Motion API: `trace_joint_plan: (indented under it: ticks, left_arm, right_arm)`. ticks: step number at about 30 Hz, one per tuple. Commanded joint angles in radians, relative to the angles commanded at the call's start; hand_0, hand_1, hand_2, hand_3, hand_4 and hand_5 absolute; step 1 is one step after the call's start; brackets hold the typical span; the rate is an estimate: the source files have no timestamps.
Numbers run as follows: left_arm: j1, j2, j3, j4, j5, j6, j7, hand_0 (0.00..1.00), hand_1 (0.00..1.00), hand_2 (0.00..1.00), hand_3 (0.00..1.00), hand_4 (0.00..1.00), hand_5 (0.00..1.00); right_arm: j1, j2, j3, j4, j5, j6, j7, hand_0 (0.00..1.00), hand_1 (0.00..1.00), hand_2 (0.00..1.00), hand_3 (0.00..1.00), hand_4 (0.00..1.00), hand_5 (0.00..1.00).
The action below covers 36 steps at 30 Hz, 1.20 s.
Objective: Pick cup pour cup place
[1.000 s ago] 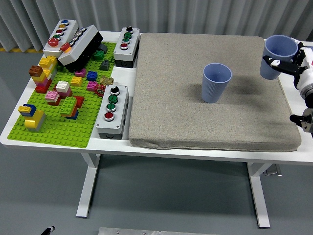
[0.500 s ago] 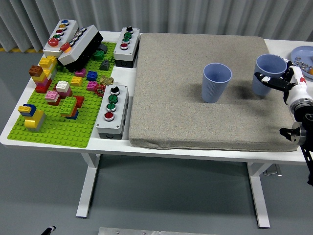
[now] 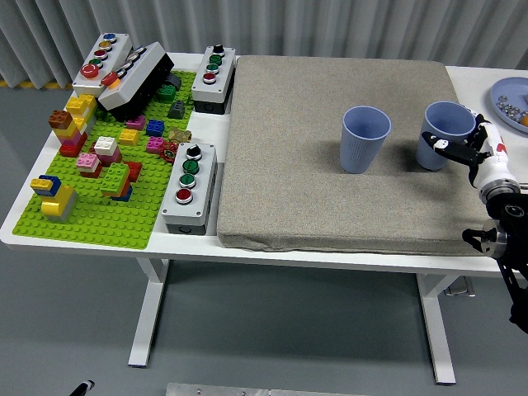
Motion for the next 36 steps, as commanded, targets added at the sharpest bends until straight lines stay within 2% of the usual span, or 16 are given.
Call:
trace_joint_plan:
  ticks: [9,12,13,18,19,24,25,36]
  left_arm:
    - [0.002,0.002,0.008,0.0,-0.005,0.0,0.0,0.839,0.815,0.881,0.8,0.634,0.998]
    - [0.004,0.001,0.01,0.0,-0.007,0.0,0.0,0.839,0.815,0.881,0.8,0.634,0.998]
    - [0.004,0.001,0.011,0.0,-0.008,0.0,0.0,0.84,0.815,0.882,0.8,0.634,0.998]
    - [0.007,0.001,0.012,0.0,-0.01,0.0,-0.001,0.84,0.815,0.882,0.8,0.634,0.998]
    - [0.007,0.001,0.012,0.0,-0.01,0.0,-0.001,0.839,0.815,0.881,0.8,0.634,0.998]
    - [0.006,0.001,0.01,0.0,-0.01,0.001,-0.001,0.839,0.815,0.881,0.8,0.634,0.998]
    - [0.006,0.001,0.01,0.0,-0.01,0.001,-0.001,0.84,0.815,0.881,0.8,0.632,0.998]
    - [0.006,0.0,0.006,0.0,-0.008,0.001,-0.001,0.84,0.815,0.882,0.8,0.633,0.998]
  right_arm:
    - [-0.007,0.005,-0.012,-0.011,0.01,0.02,0.018,0.704,0.643,0.53,0.628,0.667,0.002]
    - [-0.008,0.003,-0.006,-0.005,0.0,0.047,0.012,0.704,0.643,0.53,0.628,0.667,0.002]
    - [-0.008,0.002,-0.006,-0.004,-0.002,0.05,0.011,0.799,0.746,0.75,0.842,0.793,0.179]
    - [-0.008,0.0,0.001,-0.001,-0.018,0.069,0.003,0.799,0.746,0.75,0.842,0.793,0.179]
    - [-0.008,0.0,0.003,-0.001,-0.019,0.071,0.001,0.838,0.809,0.876,0.919,0.809,0.205]
    - [-0.006,-0.003,0.009,-0.004,-0.03,0.086,-0.007,0.838,0.809,0.876,0.919,0.809,0.205]
    - [-0.005,-0.003,0.012,-0.004,-0.03,0.087,-0.007,0.87,0.839,0.924,0.937,0.834,0.238]
    - [-0.004,-0.005,0.026,-0.001,-0.042,0.103,-0.018,0.877,0.844,0.94,0.943,0.837,0.241]
